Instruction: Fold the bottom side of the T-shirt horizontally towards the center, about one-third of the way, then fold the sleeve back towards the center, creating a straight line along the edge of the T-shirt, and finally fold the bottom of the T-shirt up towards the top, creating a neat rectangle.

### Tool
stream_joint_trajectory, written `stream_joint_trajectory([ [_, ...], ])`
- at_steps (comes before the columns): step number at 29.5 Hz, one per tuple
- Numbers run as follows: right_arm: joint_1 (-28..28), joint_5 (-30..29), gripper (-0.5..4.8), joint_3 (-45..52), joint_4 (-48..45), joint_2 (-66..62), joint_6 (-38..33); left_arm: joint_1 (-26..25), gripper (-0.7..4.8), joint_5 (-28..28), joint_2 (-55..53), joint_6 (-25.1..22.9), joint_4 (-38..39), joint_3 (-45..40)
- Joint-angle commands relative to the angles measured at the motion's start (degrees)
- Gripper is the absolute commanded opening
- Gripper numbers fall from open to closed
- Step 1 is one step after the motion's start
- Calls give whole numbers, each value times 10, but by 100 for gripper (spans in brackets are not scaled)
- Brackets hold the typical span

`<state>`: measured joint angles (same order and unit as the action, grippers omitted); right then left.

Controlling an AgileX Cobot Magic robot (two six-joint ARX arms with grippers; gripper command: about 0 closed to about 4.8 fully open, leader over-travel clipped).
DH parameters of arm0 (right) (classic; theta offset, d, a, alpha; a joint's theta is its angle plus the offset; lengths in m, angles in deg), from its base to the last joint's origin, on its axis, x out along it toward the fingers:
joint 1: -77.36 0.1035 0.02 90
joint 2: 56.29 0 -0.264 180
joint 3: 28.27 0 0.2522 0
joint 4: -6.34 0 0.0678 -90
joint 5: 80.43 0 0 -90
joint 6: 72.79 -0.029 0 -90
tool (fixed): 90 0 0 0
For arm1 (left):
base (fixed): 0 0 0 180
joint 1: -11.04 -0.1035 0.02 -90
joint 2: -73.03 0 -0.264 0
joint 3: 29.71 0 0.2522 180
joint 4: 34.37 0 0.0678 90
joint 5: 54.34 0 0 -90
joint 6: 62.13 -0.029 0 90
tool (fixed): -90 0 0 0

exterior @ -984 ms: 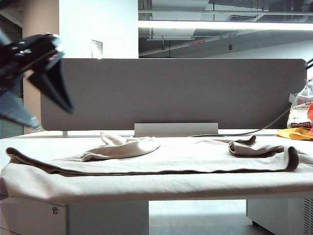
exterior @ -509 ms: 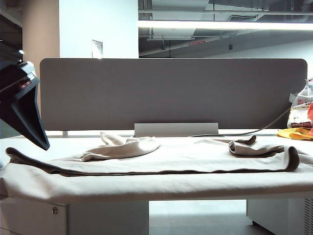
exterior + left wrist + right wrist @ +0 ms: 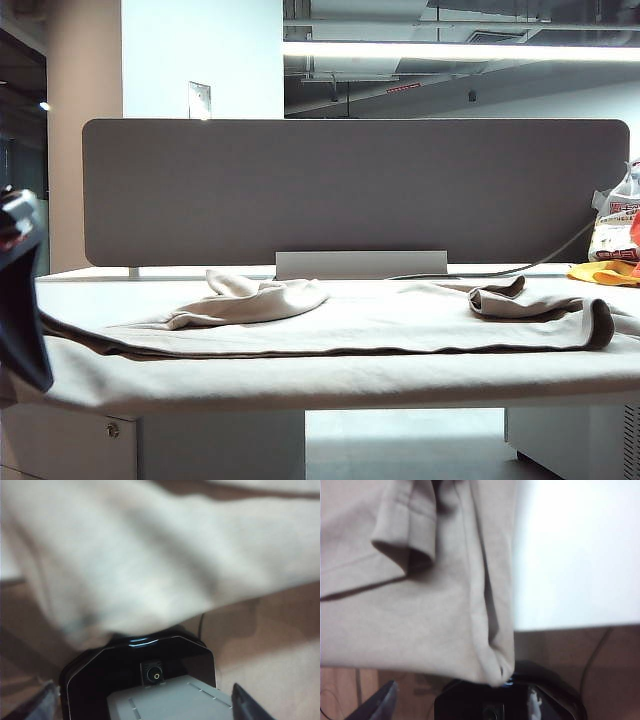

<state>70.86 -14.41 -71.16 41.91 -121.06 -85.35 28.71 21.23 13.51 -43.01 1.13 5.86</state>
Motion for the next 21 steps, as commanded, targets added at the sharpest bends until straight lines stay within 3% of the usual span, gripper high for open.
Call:
stream_joint_trajectory([
  [1, 0, 11, 328, -3, -16, 0, -13, 0, 479, 5, -1, 9, -26, 1],
  [9, 0, 19, 326, -3, -17, -25, -22, 0, 479, 1, -49, 11, -64, 2],
  [15, 0, -18, 323, -3, -41, -77, -26, 0, 479, 0, -81, 11, -87, 2],
  [21, 0, -19, 314, -3, -54, -101, -29, 0, 479, 1, -82, 23, -113, 3],
])
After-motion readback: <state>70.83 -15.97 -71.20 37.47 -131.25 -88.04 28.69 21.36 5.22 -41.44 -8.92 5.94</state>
